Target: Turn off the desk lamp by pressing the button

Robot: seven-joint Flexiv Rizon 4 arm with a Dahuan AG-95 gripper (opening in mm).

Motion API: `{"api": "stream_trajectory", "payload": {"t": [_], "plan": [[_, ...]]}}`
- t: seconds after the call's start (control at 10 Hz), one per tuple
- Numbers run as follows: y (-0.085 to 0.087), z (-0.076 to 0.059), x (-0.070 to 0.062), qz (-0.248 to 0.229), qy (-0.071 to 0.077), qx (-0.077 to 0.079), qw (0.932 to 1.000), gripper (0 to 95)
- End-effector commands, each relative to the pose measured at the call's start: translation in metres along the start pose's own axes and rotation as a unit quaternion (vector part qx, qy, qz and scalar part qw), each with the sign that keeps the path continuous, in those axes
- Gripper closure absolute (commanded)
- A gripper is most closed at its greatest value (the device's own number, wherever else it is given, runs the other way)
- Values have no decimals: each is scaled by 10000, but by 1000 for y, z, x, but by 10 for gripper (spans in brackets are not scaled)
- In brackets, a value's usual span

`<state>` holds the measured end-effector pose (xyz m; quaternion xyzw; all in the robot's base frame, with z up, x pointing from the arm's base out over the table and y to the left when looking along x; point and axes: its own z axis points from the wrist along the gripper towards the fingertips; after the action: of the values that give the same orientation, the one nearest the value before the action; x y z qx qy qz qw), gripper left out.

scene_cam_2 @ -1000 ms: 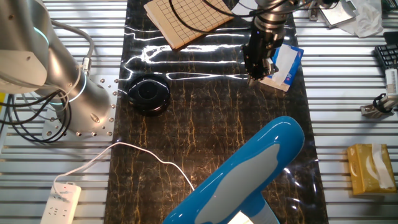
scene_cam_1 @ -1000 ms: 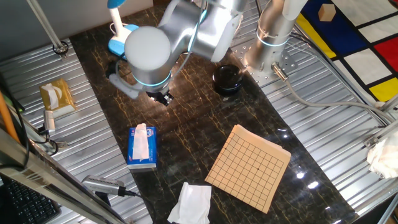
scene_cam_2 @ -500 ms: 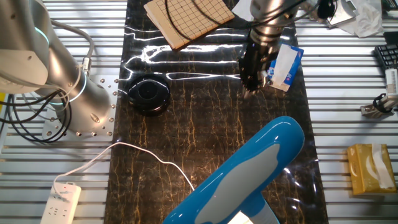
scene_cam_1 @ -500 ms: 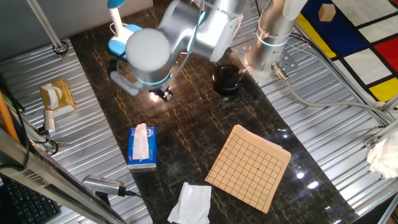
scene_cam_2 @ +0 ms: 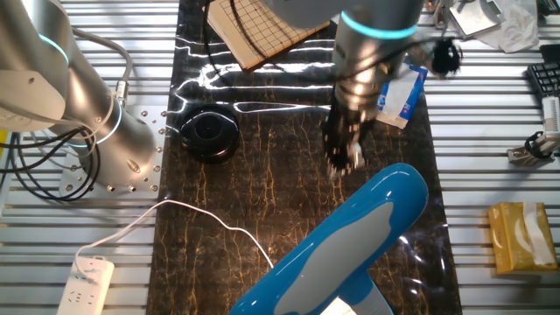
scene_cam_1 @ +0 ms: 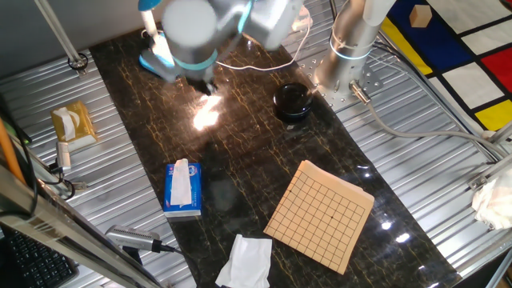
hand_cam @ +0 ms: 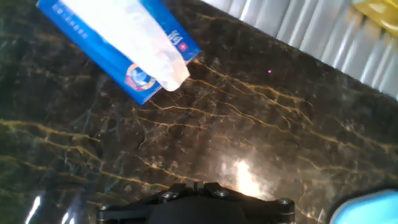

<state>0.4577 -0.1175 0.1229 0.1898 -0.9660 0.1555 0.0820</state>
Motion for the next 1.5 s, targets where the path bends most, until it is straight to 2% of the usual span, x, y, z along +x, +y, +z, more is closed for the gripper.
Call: {"api": "stream_trajectory", "payload": {"t": [0.1,0.4,0.6,0.9,1.0,1.1,1.2,1.3,1.4,1.5], "plan": [[-6,-1,2,34,73,72,9999,950],[0,0,5,8,21,189,9998,950],[5,1,9,-113,-35,210,9997,950],[5,1,7,-127,6,297,9995,950],[5,1,7,-149,45,386,9991,950],[5,1,7,-279,125,600,9977,950],[5,1,7,-452,140,859,9952,950],[5,1,7,-782,16,1167,9901,950],[5,1,7,-961,1,1333,9864,950],[5,1,7,-1115,59,1411,9837,950]]}}
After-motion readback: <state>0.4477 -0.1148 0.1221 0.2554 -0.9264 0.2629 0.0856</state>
